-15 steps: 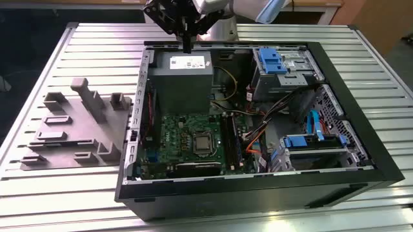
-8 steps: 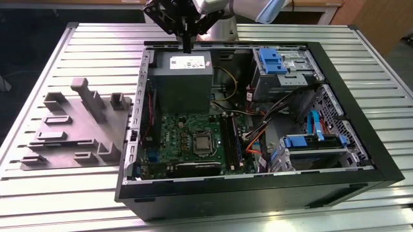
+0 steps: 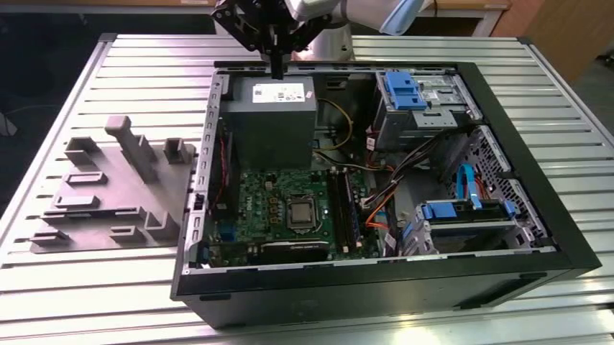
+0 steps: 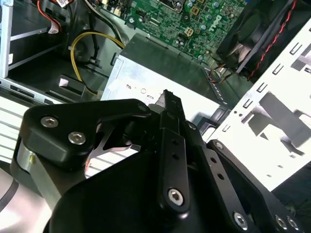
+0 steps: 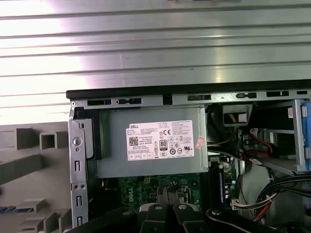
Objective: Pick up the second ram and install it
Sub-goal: 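Reach for the second ram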
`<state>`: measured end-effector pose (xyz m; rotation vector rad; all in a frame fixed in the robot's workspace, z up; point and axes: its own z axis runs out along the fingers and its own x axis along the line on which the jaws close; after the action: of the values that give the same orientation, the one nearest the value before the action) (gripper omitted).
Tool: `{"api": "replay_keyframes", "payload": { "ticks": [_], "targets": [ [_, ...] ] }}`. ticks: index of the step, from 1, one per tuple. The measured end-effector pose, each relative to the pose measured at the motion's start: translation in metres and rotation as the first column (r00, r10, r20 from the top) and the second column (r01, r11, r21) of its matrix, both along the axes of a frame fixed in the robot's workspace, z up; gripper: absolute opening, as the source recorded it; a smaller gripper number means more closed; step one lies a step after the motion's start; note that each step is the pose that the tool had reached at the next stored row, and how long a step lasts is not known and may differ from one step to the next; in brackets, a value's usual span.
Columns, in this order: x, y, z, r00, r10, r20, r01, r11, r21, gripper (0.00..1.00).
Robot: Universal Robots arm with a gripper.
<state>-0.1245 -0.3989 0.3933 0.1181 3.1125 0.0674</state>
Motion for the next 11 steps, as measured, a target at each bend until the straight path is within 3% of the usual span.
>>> {"api": "replay_keyframes", "payload": {
  "ticks": [11],
  "targets": [
    [-0.027,0.0000,-0.0009,1.0000,0.000,0.0005,0.000,1.0000,0.0001,0.10]
  ]
}}
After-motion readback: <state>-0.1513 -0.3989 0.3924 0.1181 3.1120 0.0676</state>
